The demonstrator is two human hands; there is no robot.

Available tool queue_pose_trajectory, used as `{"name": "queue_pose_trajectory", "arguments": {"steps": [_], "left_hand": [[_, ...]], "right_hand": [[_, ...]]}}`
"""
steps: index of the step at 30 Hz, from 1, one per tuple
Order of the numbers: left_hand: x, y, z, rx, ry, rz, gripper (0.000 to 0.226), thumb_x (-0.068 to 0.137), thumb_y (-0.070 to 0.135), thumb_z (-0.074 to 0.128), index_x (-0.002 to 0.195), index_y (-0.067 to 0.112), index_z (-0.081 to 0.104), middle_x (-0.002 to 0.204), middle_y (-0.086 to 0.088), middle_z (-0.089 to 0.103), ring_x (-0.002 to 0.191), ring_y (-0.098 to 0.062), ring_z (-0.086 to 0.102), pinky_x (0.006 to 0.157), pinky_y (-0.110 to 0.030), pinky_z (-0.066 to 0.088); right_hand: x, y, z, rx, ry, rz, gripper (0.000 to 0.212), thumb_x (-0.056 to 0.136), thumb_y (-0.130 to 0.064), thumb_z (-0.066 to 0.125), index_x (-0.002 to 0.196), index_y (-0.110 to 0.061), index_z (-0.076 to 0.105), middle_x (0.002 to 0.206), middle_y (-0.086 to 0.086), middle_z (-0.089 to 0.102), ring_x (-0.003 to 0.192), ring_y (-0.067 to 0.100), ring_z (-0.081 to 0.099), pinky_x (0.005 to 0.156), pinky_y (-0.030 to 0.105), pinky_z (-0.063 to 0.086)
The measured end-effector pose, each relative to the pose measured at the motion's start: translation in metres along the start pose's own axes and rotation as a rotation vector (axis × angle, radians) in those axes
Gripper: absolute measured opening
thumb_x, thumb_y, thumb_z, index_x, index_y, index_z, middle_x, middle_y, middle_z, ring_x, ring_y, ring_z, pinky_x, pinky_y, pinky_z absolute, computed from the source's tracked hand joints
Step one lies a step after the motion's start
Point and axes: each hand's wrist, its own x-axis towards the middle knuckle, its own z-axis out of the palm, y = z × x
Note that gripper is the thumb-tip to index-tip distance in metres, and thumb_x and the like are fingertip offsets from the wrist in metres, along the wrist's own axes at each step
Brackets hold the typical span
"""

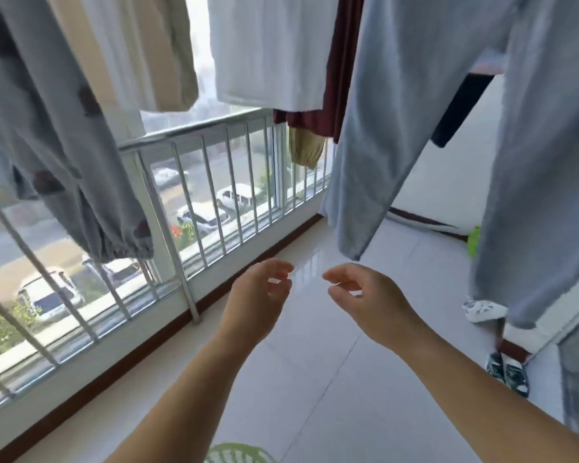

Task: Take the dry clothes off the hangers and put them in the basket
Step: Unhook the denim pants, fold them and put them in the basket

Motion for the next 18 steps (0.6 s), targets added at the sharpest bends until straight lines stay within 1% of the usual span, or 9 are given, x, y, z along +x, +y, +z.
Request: {"name": "queue_pose_trajectory", "arguments": {"steps": [1,4,6,8,11,14,18], "left_hand": [[0.01,0.021,-0.002,0.0,0.014,0.047,0.019,0.088,0.01,0.058,0.102,0.021,0.065,0.097,0.001,0.067,0.084,-0.017,0.067,0.081,-0.028,0.05],[0.034,0.084,-0.003,0.002,0.046,0.168,0.02,0.088,0.009,0.057,0.106,0.017,0.064,0.1,0.0,0.067,0.087,-0.017,0.067,0.084,-0.03,0.052],[0.047,0.123,-0.003,0.025,0.079,0.254,0.021,0.088,0.01,0.058,0.108,0.016,0.064,0.103,-0.001,0.067,0.088,-0.016,0.067,0.085,-0.031,0.052],[0.058,0.155,-0.002,0.018,0.1,0.327,0.021,0.089,0.011,0.057,0.108,0.016,0.064,0.105,-0.001,0.067,0.09,-0.016,0.066,0.084,-0.031,0.052],[0.074,0.192,-0.002,0.031,0.135,0.39,0.022,0.09,0.013,0.056,0.11,0.018,0.063,0.105,0.0,0.067,0.09,-0.015,0.066,0.078,-0.023,0.048],[0.089,0.226,-0.003,-0.011,0.16,0.447,0.02,0.089,0.014,0.058,0.107,0.021,0.063,0.103,-0.001,0.068,0.086,-0.015,0.067,0.08,-0.027,0.051],[0.109,0.267,-0.008,-0.032,0.203,0.513,0.021,0.087,0.012,0.058,0.106,0.021,0.064,0.102,-0.002,0.067,0.084,-0.017,0.066,0.085,-0.031,0.052]], "right_hand": [[0.006,-0.008,-0.018,-0.006,0.033,-0.034,0.023,0.091,-0.021,0.054,0.112,-0.023,0.062,0.105,-0.013,0.063,0.098,0.003,0.058,0.082,0.011,0.044],[0.019,-0.028,-0.071,-0.007,0.128,-0.123,0.024,0.092,-0.022,0.054,0.115,-0.023,0.062,0.102,-0.014,0.061,0.093,-0.001,0.055,0.07,0.002,0.041],[0.028,-0.039,-0.106,-0.019,0.176,-0.186,0.024,0.093,-0.023,0.054,0.116,-0.022,0.061,0.101,-0.014,0.059,0.09,-0.003,0.053,0.067,0.0,0.04],[0.034,-0.048,-0.135,-0.025,0.218,-0.23,0.025,0.093,-0.022,0.054,0.117,-0.02,0.06,0.1,-0.014,0.057,0.09,-0.002,0.053,0.066,0.0,0.039],[0.046,-0.059,-0.172,-0.066,0.277,-0.294,0.025,0.092,-0.02,0.056,0.116,-0.018,0.061,0.102,-0.011,0.06,0.093,0.002,0.055,0.069,-0.001,0.038],[0.056,-0.069,-0.208,-0.089,0.336,-0.348,0.024,0.091,-0.02,0.057,0.114,-0.019,0.062,0.109,-0.008,0.065,0.1,0.005,0.059,0.076,0.002,0.039],[0.07,-0.091,-0.252,-0.186,0.408,-0.427,0.024,0.091,-0.02,0.056,0.114,-0.02,0.063,0.109,-0.01,0.063,0.097,0.002,0.057,0.076,0.001,0.038]]}}
